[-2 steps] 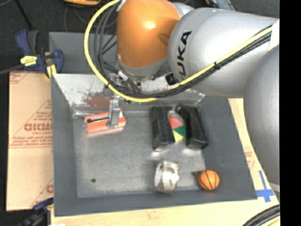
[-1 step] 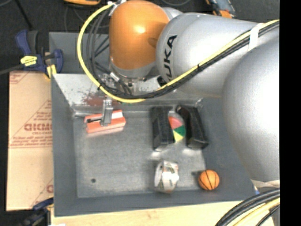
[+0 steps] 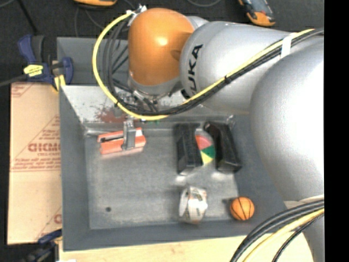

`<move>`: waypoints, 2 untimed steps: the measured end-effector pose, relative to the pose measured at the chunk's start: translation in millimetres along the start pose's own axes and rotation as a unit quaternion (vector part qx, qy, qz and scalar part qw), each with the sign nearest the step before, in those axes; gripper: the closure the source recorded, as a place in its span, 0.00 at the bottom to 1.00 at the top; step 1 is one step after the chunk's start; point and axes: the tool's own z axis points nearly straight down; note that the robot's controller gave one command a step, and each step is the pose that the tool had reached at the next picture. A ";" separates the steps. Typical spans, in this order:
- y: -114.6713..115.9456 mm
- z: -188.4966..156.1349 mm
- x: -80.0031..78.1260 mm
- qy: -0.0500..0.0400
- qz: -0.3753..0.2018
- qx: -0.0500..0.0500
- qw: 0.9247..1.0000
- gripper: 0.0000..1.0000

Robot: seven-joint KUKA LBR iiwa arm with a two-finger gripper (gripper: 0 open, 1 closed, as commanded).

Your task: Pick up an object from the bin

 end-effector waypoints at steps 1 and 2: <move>1.0 29.3 -5.7 -0.002 0.004 -0.001 1.000 0.00; -14.7 59.5 -5.8 -0.001 -0.003 0.000 1.000 0.00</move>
Offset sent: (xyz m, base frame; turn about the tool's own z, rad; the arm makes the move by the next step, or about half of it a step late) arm 0.0080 -0.0292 -0.0828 -0.1155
